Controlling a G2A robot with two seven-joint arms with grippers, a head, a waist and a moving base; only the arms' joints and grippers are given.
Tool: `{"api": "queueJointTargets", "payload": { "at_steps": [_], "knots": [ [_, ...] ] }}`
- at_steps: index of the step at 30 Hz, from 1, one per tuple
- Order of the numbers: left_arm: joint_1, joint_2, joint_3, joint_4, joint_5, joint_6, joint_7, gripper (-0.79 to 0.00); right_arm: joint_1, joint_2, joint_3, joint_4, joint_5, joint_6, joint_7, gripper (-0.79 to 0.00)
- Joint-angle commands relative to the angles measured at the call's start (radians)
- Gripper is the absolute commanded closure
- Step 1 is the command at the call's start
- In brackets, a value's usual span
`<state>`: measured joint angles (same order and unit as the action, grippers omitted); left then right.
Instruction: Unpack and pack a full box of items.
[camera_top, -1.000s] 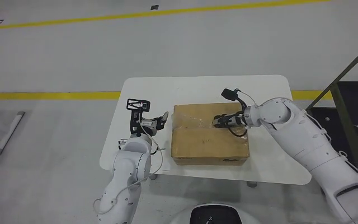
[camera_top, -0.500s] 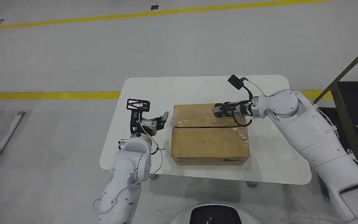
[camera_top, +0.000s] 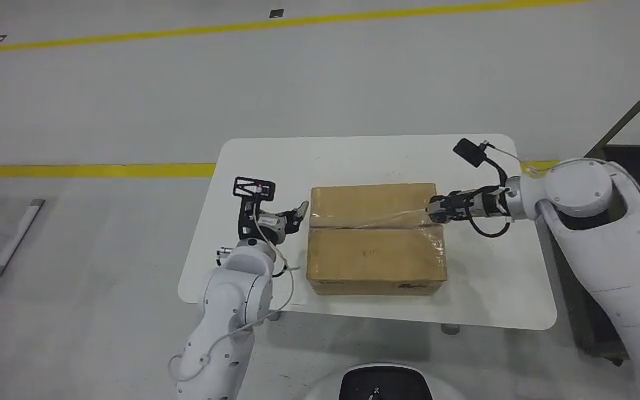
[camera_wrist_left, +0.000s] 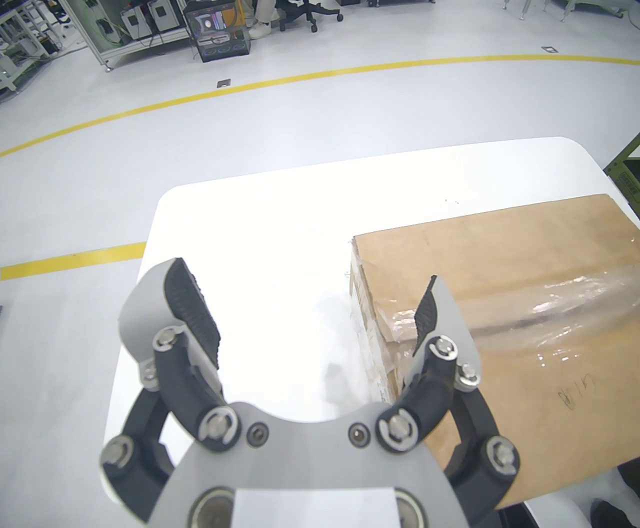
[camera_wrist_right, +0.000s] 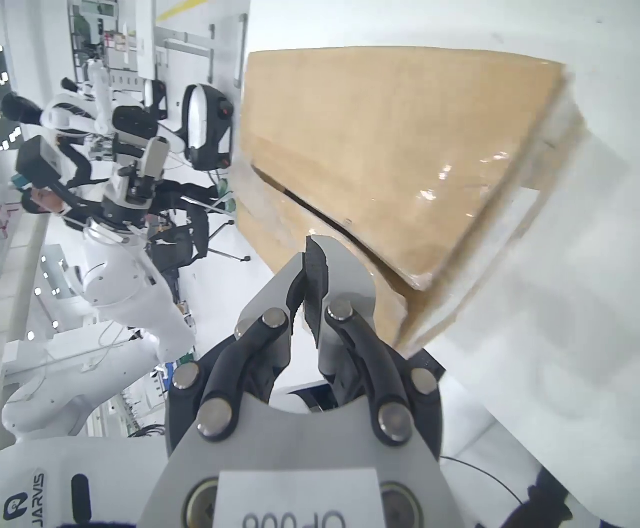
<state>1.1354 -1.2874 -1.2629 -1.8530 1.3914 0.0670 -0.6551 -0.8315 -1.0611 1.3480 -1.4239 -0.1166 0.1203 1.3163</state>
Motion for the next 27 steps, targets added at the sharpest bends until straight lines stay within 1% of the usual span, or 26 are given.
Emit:
{"api": "queueJointTargets", "payload": {
  "at_steps": [1, 3, 4, 5, 6, 7, 8, 10, 14, 17, 22, 27],
  "knots": [
    [-0.006, -0.002, 0.010, 0.006, 0.003, -0.004, 0.002, -0.785, -0.015, 0.007, 0.018, -0.007, -0.003, -0.001, 0.000, 0.000],
    [-0.014, -0.004, 0.022, 0.013, 0.005, -0.010, 0.002, -0.671, -0.026, 0.011, 0.022, -0.011, -0.012, -0.008, -0.003, 0.000],
    [-0.018, -0.005, 0.028, 0.015, 0.006, -0.015, 0.002, -0.557, -0.029, 0.013, 0.022, -0.011, -0.017, -0.008, -0.002, 0.000],
    [-0.023, -0.006, 0.034, 0.018, 0.010, -0.018, 0.002, -0.376, -0.031, 0.014, 0.020, -0.012, -0.021, -0.009, -0.003, 0.000],
    [-0.027, -0.007, 0.040, 0.020, 0.010, -0.021, 0.001, -0.317, -0.032, 0.015, 0.015, -0.013, -0.021, -0.011, -0.003, 0.000],
    [-0.031, -0.008, 0.046, 0.021, 0.011, -0.028, 0.001, -0.219, -0.032, 0.015, 0.009, -0.014, -0.026, -0.016, -0.004, 0.000],
    [-0.035, -0.009, 0.051, 0.023, 0.013, -0.030, 0.001, -0.172, -0.031, 0.016, 0.000, -0.014, -0.037, -0.022, -0.003, 0.000],
    [-0.042, -0.011, 0.064, 0.025, 0.015, -0.039, -0.003, 0.000, -0.026, 0.018, -0.016, -0.012, -0.068, -0.034, -0.006, 0.000],
    [-0.054, -0.015, 0.094, 0.035, 0.036, -0.055, -0.018, 0.000, -0.015, 0.023, -0.029, -0.011, -0.102, -0.046, 0.005, 0.000],
    [-0.062, -0.020, 0.120, 0.044, 0.040, -0.066, -0.029, 0.000, -0.005, 0.031, -0.032, -0.022, -0.178, -0.054, -0.001, 0.000],
    [-0.074, -0.028, 0.158, 0.056, 0.028, -0.084, -0.046, 0.000, 0.000, 0.037, -0.046, -0.040, -0.221, -0.063, 0.000, 0.000],
    [-0.091, -0.035, 0.180, 0.064, -0.006, -0.109, -0.060, 0.000, 0.006, 0.040, -0.065, -0.041, -0.236, -0.063, 0.006, 0.000]
  ]
}}
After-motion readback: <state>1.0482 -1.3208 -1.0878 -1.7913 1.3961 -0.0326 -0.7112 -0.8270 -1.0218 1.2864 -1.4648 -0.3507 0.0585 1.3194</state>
